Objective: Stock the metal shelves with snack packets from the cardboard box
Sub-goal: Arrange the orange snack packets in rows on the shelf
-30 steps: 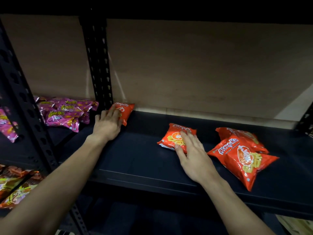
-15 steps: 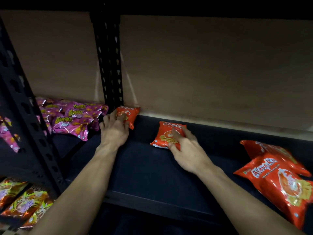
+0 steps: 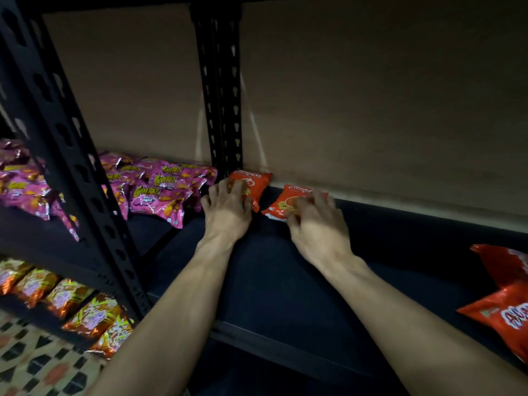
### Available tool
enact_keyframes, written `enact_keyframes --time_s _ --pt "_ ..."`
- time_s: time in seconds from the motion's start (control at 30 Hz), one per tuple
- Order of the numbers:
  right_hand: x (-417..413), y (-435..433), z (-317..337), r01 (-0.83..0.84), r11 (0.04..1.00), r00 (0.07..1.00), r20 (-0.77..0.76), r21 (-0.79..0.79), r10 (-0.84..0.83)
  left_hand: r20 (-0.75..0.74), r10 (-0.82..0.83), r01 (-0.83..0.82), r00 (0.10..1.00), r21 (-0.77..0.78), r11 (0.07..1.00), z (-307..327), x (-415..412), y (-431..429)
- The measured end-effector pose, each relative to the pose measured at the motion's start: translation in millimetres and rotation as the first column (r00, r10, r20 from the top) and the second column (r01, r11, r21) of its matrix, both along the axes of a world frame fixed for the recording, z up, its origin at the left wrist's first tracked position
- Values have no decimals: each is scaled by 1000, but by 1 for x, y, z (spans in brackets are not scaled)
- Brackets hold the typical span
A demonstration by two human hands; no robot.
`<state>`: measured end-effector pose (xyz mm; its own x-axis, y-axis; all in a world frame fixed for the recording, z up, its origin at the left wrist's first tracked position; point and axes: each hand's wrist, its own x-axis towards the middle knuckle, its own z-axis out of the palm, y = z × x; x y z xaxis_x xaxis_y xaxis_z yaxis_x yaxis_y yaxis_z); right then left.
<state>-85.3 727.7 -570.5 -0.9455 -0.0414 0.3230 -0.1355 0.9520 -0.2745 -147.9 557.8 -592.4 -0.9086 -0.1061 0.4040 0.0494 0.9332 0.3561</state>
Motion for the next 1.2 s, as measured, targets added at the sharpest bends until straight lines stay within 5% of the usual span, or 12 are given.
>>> enact_keyframes --time_s 0.27,0.87,1.2 --pt "-19 -11 -3 -81 997 987 139 12 78 -41 26 -27 999 -6 1000 -4 -6 0" --pt "0 7 0 -136 981 975 160 -138 157 -56 18 -19 998 -28 999 -1 0 1" --pt "83 75 23 -59 980 995 64 -193 72 -301 -64 85 952 58 995 18 43 22"
